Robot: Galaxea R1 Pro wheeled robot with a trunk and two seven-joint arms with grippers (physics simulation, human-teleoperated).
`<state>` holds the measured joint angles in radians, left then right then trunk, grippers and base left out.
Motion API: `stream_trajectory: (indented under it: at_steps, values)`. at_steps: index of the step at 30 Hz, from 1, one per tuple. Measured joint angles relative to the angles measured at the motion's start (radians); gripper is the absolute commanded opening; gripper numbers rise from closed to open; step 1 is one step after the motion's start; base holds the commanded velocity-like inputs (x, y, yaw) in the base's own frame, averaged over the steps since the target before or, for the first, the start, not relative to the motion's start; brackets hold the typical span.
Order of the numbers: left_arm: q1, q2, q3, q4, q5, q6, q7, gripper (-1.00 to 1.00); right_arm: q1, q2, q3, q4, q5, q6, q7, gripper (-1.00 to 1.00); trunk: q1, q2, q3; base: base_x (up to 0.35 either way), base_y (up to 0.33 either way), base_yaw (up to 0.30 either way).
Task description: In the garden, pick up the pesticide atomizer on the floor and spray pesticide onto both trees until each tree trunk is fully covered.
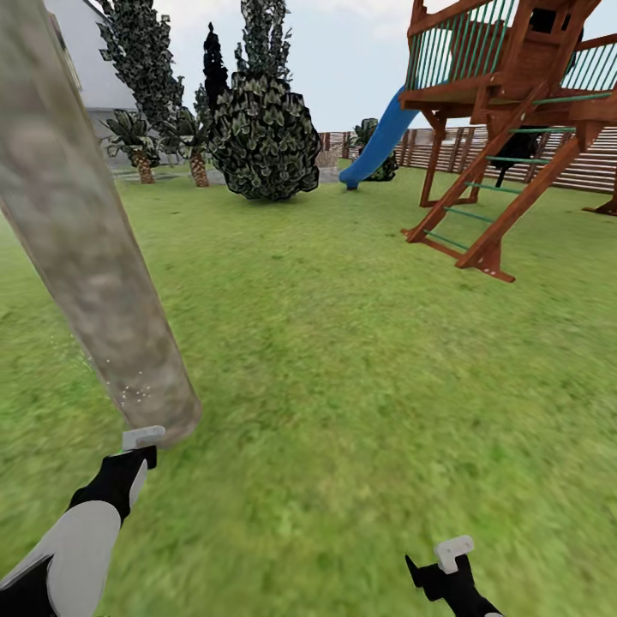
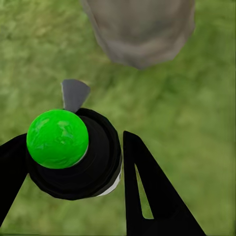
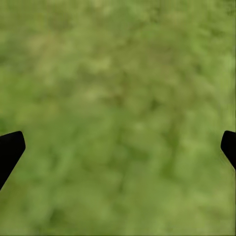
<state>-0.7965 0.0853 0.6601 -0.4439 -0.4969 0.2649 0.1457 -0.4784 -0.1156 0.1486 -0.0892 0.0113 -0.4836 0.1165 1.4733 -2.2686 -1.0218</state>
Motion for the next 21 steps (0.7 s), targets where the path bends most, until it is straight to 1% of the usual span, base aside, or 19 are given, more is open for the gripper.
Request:
stream_trajectory:
  at_steps: [2,4,10,13,18,21]
  values:
    - [0.000,0.000,0.000,0.000,0.000,0.000,0.000,-1.00,0.000,0.000,0.000,0.000,0.000,0.000,0.000,1.00,0.000,0.000,0.000,0.167,-0.231,0.275]
    - [0.000,0.000,0.000,0.000,0.000,0.000,0.000,-1.00,0.000,0.000,0.000,0.000,0.000,0.000,0.000,1.00,0.000,0.000,0.000,0.153,-0.238,0.148]
    - [0.000,0.000,0.001,0.000,0.000,-0.001,0.000,-1.00,0.000,-0.001,0.000,0.000,0.000,0.000,0.000,1.00,0.000,0.000,0.000,0.131,-0.249,0.012]
    - [0.000,0.000,0.001,-0.001,0.000,0.000,0.000,-1.00,0.000,-0.001,0.000,0.000,0.000,0.000,0.000,1.00,0.000,0.000,0.000,0.056,-0.266,0.019]
    - [0.000,0.000,0.003,-0.007,0.000,0.000,0.002,-1.00,0.000,0.000,0.000,0.000,0.000,0.000,0.000,1.00,0.001,0.000,0.000,-0.076,-0.264,0.249]
    - [0.000,0.000,0.004,-0.010,0.002,-0.001,-0.001,-1.00,0.000,0.000,0.000,0.000,0.000,0.000,0.000,1.00,0.000,0.000,0.000,-0.090,-0.068,0.278]
